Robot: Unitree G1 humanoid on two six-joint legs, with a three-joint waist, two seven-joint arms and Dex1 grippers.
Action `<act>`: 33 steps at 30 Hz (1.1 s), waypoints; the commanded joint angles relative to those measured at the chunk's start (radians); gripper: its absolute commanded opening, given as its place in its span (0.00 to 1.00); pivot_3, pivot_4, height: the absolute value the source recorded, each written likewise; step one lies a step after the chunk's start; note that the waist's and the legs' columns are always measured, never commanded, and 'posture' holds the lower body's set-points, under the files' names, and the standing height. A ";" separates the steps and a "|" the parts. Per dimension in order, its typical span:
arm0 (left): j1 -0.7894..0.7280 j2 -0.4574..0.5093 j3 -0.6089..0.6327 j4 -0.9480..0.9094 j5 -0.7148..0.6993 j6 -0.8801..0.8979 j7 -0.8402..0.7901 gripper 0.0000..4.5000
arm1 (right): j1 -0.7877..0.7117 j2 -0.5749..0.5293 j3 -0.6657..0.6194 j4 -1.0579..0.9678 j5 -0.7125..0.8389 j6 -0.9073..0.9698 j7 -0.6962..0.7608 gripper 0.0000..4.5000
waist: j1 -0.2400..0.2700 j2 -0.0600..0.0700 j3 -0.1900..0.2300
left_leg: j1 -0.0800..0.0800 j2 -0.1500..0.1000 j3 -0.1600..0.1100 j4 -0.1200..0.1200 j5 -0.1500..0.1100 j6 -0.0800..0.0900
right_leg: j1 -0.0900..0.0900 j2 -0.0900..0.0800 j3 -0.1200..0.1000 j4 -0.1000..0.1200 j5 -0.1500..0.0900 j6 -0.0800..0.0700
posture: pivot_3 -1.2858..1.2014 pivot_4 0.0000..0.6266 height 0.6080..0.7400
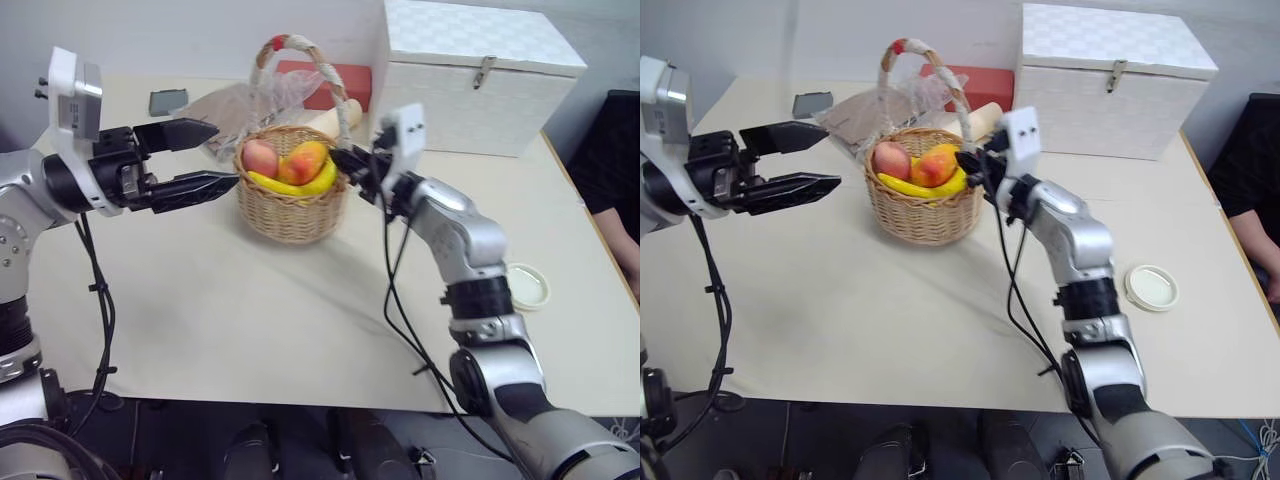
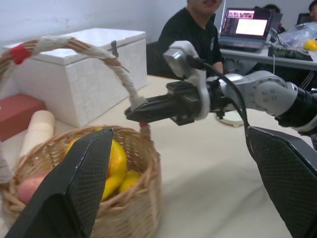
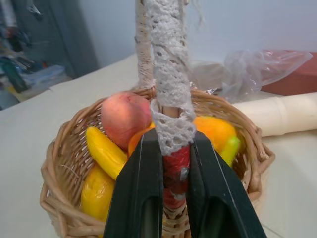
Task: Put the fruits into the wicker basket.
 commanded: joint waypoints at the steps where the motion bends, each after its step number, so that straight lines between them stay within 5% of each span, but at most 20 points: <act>1: -0.014 -0.021 0.000 -0.064 -0.031 0.006 0.015 1.00 | 0.039 -0.161 -0.179 -0.217 0.103 0.037 0.026 0.05 | 0.009 0.000 0.000 | 0.000 0.000 0.000 0.000 0.000 0.000 | 0.000 0.000 0.000 0.000 0.000 0.000 | 0.52 0.24 1.00; 7: -0.026 -0.086 -0.039 -0.049 -0.021 -0.003 0.026 1.00 | 0.247 -0.392 -0.318 -0.318 0.115 0.074 0.043 0.05 | 0.031 0.001 0.000 | 0.002 0.000 -0.001 0.000 -0.001 0.000 | 0.003 0.000 0.000 -0.003 0.000 0.001 | 0.52 0.24 1.00; 15: -0.056 -0.149 -0.097 -0.014 0.020 -0.033 0.019 1.00 | 0.474 -0.407 -0.366 -0.283 0.019 -0.091 0.009 0.05 | 0.009 0.001 0.000 | 0.008 0.000 0.002 0.000 0.000 0.000 | 0.007 0.002 0.003 0.000 0.000 0.002 | 0.52 0.24 1.00; 20: -0.070 -0.169 -0.112 0.038 0.035 -0.040 0.000 1.00 | 0.605 -0.453 -0.455 -0.363 0.096 -0.053 0.057 0.42 | 0.023 0.001 0.000 | 0.008 0.000 0.002 0.000 0.000 -0.001 | 0.007 0.002 0.003 0.000 0.000 0.002 | 0.52 0.24 1.00; 25: -0.066 -0.147 -0.135 0.078 0.064 -0.064 -0.079 1.00 | 0.772 -0.620 -0.725 -0.430 0.280 0.154 0.172 0.81 | 0.032 0.002 0.001 | 0.008 -0.001 0.002 0.000 0.000 -0.001 | 0.007 0.002 0.003 -0.001 0.000 0.003 | 0.52 0.24 1.00; 27: -0.074 -0.135 -0.138 0.105 0.078 -0.080 -0.111 1.00 | 0.894 -0.724 -0.890 -0.405 0.359 0.269 0.338 0.96 | 0.033 0.002 0.001 | 0.009 0.000 0.000 -0.001 -0.001 0.000 | 0.010 0.002 0.002 -0.004 0.000 0.003 | 0.52 0.24 1.00; 31: -0.093 -0.098 -0.129 0.155 0.094 -0.105 -0.182 1.00 | 1.144 -0.906 -1.233 -0.269 0.416 0.478 0.694 0.99 | 0.035 0.003 0.001 | 0.015 0.000 -0.003 -0.004 -0.005 0.007 | 0.021 0.004 0.001 -0.015 0.000 0.004 | 0.52 0.24 1.00; 33: -0.098 -0.088 -0.131 0.168 0.094 -0.104 -0.201 1.00 | 1.156 -0.929 -1.264 -0.248 0.452 0.533 0.706 0.99 | 0.026 0.001 0.000 | 0.017 0.001 -0.002 -0.005 -0.007 0.009 | 0.024 0.004 0.001 -0.021 0.001 0.006 | 0.52 0.24 1.00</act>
